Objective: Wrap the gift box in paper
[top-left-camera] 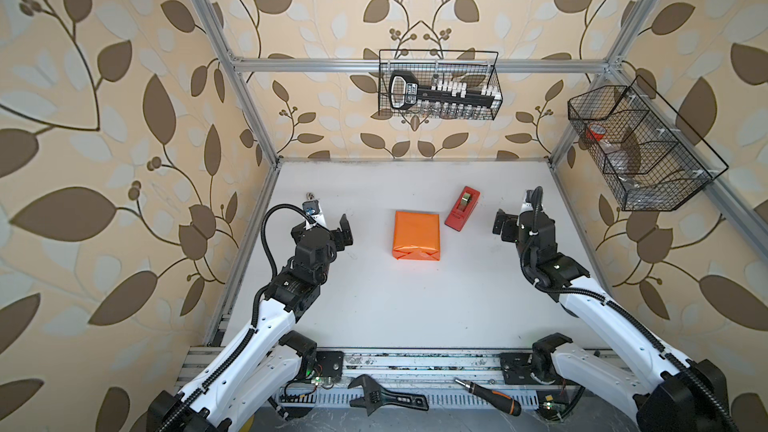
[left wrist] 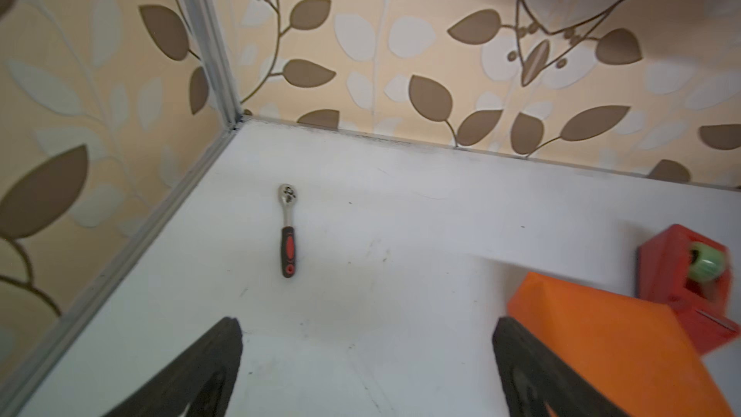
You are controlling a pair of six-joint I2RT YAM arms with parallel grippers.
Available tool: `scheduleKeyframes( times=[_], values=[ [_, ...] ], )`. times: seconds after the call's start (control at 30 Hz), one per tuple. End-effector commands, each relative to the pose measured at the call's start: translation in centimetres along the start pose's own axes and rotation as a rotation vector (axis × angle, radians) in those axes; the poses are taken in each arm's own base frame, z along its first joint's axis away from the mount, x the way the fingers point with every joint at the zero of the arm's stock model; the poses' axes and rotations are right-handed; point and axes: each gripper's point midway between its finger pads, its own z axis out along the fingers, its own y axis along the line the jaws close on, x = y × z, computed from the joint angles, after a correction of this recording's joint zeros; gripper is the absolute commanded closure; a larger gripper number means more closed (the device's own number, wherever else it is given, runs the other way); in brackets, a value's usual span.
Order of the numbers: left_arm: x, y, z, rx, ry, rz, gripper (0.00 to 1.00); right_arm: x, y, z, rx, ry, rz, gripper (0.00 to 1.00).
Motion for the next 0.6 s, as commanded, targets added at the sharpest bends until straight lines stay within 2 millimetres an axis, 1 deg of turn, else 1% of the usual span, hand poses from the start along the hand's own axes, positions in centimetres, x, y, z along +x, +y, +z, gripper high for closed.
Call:
scheduleKeyframes(
  times=[0.0, 0.07, 0.17, 0.27, 0.37, 0.4, 0.5, 0.57],
  values=[
    [-0.1, 1.6, 0.8, -0.106, -0.048, 0.109, 0.01, 1.0, -2.9, 0.7, 0.091, -0.052, 0.022, 0.0],
    [1.5, 1.4, 1.8, -0.108, -0.027, 0.175, 0.01, 2.6, -3.9, 1.2, 0.1, -0.047, 0.037, 0.0],
    [4.1, 0.8, 3.4, -0.085, 0.019, 0.256, 0.01, 4.5, -4.4, 1.8, 0.089, -0.054, 0.018, 0.0],
    [6.6, 0.8, 4.8, -0.052, 0.071, 0.284, 0.01, 5.7, -4.3, 2.0, 0.07, -0.085, 0.024, 0.0],
    [7.9, 1.2, 5.9, -0.013, 0.09, 0.228, 0.01, 6.8, -3.6, 2.4, 0.023, -0.103, 0.046, 0.0],
    [8.2, 1.2, 6.2, 0.002, 0.088, 0.203, 0.01, 7.0, -3.4, 2.6, 0.012, -0.109, 0.051, 0.0],
    [9.1, 2.3, 7.3, -0.003, 0.09, 0.108, 0.01, 6.7, -2.8, 2.9, -0.015, -0.132, 0.04, 0.0],
    [9.4, 2.3, 8.1, 0.003, 0.096, 0.105, 0.01, 6.2, -2.6, 3.1, -0.026, -0.16, 0.036, 0.0]
  ],
)
